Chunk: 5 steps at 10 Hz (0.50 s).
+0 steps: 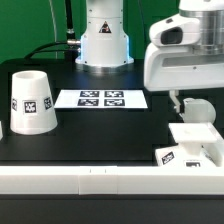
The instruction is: Assemble lamp
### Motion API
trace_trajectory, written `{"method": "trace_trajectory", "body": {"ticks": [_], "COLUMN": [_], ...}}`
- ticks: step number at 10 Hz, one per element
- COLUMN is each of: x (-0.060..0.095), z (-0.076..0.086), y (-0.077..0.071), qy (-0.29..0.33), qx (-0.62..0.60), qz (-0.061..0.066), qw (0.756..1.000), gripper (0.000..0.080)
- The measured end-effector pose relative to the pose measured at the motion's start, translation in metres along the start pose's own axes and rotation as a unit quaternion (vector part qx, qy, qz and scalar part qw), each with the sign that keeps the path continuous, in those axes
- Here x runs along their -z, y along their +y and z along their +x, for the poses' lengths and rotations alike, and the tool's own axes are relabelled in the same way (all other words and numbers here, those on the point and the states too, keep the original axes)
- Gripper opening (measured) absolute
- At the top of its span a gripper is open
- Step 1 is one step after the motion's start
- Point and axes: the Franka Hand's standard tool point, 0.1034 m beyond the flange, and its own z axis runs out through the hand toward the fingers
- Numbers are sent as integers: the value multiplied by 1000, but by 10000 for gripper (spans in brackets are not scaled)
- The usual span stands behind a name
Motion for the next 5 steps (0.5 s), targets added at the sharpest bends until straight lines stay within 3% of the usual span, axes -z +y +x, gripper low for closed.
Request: {"method": "trace_trajectory", "body": {"ticks": [4,5], "x": [-3,-7], "z": [-3,-12], "y": [0,-4], "qy": [-2,-4], "qx": [2,7], "qz": [-1,-1], "qw": [1000,1000], "gripper": [699,699]}}
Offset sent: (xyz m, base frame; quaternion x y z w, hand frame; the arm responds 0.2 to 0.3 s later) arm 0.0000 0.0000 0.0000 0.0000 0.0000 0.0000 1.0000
